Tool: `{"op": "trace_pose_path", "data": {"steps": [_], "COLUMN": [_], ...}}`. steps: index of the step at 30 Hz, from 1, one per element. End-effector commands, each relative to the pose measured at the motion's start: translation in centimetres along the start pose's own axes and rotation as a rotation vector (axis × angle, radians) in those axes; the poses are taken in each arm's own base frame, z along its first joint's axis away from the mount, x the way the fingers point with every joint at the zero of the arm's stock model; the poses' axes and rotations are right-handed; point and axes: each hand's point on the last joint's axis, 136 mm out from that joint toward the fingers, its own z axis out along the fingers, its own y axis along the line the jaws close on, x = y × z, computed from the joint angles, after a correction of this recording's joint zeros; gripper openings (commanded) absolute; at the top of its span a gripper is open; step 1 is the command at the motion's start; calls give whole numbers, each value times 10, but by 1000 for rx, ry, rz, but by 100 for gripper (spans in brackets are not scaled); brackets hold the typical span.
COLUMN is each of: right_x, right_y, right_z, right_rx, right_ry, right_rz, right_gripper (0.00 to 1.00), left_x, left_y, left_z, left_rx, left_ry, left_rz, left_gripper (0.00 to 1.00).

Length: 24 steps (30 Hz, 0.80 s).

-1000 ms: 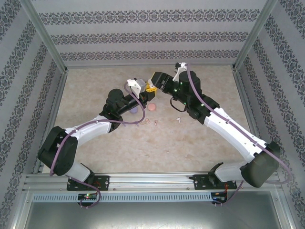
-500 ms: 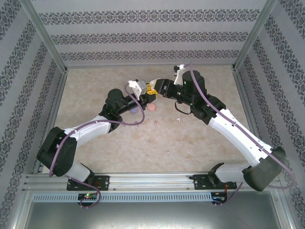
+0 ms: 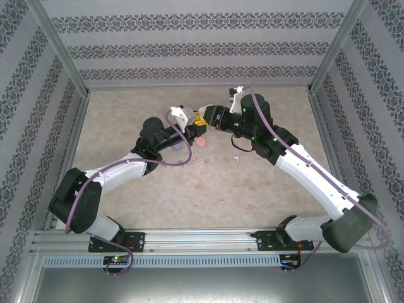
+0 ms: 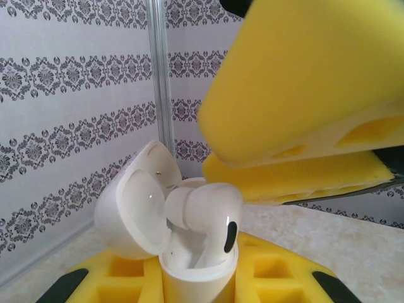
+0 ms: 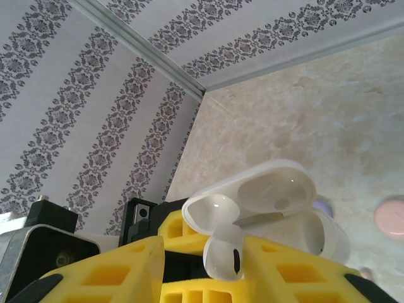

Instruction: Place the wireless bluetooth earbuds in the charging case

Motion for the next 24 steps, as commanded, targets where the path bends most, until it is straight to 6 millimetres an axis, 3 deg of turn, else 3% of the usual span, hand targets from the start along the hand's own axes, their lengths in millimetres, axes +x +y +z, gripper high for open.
{"op": "trace_pose_path", "data": {"steps": [1,8,24], "right_x": [1,7,-7], "right_y": [9,14,1], "right_z": [-10,-10,-11], "right_rx": [-29,-48,15], "right_ry": [-5,15,-44], "right_rz": [6,14,-5], "right_gripper": [38,37,38], "left_x": [-20,-18,-19], "left_y": [0,2,1], "left_z": [3,5,5], "left_rx": [10,5,12], "left_ry": [-45,-41,-43], "left_rz": [40,39,34], "left_gripper": [0,0,0]}}
